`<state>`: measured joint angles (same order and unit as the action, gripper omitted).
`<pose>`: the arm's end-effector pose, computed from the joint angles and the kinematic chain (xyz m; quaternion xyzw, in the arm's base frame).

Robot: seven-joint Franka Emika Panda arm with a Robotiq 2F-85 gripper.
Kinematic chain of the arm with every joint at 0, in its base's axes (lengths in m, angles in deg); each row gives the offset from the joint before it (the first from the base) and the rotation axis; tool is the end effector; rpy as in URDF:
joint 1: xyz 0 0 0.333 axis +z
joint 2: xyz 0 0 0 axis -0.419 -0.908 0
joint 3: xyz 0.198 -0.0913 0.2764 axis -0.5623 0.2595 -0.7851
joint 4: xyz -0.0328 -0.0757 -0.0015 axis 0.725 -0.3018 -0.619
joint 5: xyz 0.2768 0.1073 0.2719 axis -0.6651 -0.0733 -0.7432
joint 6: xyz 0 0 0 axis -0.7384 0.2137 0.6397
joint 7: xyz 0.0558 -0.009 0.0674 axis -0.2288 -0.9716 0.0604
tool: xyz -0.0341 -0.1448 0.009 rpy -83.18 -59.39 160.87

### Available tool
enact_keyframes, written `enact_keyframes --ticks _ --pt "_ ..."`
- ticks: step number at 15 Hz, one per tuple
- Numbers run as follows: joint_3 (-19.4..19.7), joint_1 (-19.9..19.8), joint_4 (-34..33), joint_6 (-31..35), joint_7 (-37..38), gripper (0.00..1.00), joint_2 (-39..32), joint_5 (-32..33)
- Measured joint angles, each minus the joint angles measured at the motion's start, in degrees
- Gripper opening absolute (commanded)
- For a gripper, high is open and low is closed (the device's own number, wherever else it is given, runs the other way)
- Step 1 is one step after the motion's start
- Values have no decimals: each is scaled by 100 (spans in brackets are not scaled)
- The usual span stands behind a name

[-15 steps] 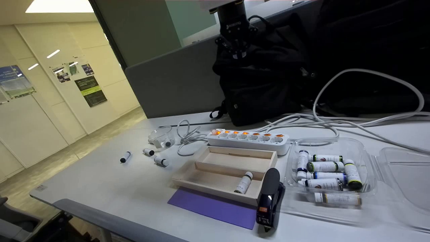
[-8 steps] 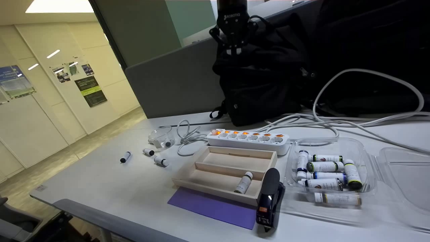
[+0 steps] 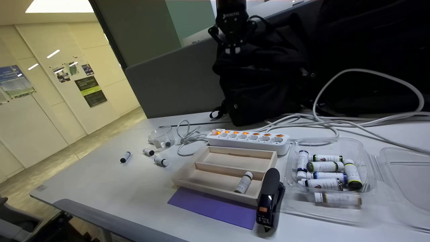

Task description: Press on the middle switch

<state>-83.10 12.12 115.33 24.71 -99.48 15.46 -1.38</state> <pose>0.6249 -0.1808 0.3495 -0.9894 -0.0788 0.0923 0.0796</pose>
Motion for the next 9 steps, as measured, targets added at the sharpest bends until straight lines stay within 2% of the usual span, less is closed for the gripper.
enact_keyframes --ticks 5,9 --pt "-29 -7 12 154 0 0 -165 -48" --pt "-89 -119 -36 725 -34 0 -581 -315"
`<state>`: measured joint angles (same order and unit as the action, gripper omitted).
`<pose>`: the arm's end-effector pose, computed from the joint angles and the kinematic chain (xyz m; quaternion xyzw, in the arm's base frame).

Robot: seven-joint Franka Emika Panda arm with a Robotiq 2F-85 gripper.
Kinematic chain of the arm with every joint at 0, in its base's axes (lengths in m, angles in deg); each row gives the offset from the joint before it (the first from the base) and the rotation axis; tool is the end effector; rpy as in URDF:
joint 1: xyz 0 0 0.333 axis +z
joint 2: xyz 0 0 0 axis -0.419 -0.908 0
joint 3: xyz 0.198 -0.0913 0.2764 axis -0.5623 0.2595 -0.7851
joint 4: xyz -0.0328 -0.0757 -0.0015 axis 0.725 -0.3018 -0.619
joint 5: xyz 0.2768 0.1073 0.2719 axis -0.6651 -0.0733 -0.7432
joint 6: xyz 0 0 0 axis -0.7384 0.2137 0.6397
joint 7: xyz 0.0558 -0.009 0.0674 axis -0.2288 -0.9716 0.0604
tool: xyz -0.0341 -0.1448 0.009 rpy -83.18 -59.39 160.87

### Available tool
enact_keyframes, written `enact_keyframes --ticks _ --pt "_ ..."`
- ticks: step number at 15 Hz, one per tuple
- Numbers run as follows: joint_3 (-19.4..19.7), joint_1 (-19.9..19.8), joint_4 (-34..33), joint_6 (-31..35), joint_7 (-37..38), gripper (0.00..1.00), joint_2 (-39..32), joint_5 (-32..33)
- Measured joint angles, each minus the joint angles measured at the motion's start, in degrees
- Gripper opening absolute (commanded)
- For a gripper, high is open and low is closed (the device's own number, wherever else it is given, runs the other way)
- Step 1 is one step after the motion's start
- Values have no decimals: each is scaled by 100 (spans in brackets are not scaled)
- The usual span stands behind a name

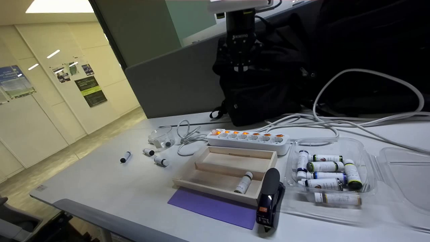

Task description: Press on the middle switch

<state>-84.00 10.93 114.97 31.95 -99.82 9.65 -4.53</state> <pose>0.6457 -0.1876 0.2923 -0.9913 -0.0621 0.0688 0.0931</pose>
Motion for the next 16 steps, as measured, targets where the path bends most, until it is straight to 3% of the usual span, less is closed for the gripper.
enact_keyframes --ticks 6,16 --pt "-218 -256 -324 625 -142 0 -765 -264" --pt "-346 -268 -1053 586 -165 0 -1906 -18"
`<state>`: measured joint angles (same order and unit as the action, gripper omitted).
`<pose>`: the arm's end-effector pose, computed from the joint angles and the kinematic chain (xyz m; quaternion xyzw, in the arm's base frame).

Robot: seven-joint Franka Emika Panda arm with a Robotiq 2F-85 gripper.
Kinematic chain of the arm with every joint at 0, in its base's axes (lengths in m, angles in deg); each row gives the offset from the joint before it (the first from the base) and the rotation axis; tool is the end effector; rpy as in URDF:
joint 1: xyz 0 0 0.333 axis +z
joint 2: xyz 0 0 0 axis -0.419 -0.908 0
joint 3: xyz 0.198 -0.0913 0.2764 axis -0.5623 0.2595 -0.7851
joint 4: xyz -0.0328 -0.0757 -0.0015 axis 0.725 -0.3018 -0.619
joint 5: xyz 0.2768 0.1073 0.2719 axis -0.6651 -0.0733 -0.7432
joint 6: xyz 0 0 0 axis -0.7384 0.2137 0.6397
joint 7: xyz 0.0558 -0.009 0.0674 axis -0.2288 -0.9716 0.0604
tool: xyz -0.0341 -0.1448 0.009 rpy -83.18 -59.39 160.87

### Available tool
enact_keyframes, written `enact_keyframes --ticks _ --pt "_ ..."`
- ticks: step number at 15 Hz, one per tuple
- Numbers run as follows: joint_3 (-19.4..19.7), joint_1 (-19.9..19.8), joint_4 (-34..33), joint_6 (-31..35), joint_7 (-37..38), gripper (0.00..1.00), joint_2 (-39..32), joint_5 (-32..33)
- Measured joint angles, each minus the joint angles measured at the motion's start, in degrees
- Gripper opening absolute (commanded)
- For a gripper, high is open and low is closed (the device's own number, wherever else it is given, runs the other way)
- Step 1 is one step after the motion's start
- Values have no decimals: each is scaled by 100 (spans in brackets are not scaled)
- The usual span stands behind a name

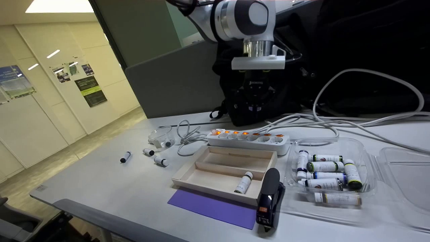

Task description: Press on the middle switch

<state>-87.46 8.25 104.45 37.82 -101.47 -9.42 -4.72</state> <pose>0.6858 -0.1963 0.1417 -0.9874 -0.0716 0.0866 0.1112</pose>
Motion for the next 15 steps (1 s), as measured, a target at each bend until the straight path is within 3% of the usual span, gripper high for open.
enact_keyframes --ticks 5,15 --pt "23 18 -416 -548 199 1 -408 298" --pt "-76 2 -506 -557 185 0 -486 312"
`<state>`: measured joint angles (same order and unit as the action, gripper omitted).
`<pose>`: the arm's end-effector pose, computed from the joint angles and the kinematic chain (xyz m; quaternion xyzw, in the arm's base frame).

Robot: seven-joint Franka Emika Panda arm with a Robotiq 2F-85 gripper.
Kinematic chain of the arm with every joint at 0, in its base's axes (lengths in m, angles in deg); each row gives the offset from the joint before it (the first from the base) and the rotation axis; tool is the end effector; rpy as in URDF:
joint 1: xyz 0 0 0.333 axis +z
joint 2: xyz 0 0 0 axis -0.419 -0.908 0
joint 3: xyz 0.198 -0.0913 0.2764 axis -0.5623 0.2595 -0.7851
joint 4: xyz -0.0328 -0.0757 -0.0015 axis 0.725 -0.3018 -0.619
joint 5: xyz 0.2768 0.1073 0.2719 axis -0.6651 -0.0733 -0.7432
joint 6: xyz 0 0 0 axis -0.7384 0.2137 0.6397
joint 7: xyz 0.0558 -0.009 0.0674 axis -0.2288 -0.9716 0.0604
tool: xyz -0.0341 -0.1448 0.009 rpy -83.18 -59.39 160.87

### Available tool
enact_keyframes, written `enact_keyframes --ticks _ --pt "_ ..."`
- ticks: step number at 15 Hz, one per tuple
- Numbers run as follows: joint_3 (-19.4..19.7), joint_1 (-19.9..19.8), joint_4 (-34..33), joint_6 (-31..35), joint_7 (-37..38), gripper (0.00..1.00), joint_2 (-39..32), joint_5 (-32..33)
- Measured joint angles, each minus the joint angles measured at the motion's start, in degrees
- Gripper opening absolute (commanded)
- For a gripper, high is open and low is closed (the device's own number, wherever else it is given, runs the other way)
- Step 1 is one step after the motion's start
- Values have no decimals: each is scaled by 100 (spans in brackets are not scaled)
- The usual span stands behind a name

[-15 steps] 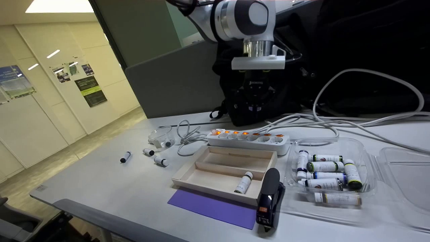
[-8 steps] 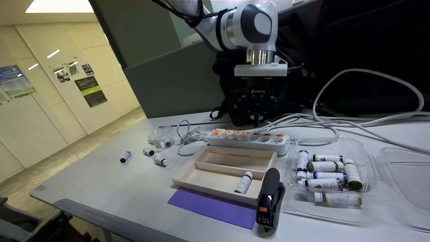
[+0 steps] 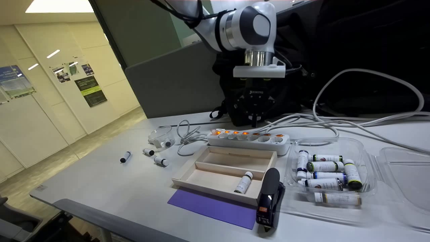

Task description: Press on the middle switch

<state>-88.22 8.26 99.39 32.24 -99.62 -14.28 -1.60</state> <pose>0.6855 -0.1909 0.1114 -0.9808 -0.0780 0.1382 0.1131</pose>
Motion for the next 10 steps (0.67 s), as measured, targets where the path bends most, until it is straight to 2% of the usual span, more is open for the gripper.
enact_keyframes --ticks 6,10 --pt "-126 29 19 800 10 0 -155 -7" --pt "-137 41 19 1093 41 0 -284 -6"
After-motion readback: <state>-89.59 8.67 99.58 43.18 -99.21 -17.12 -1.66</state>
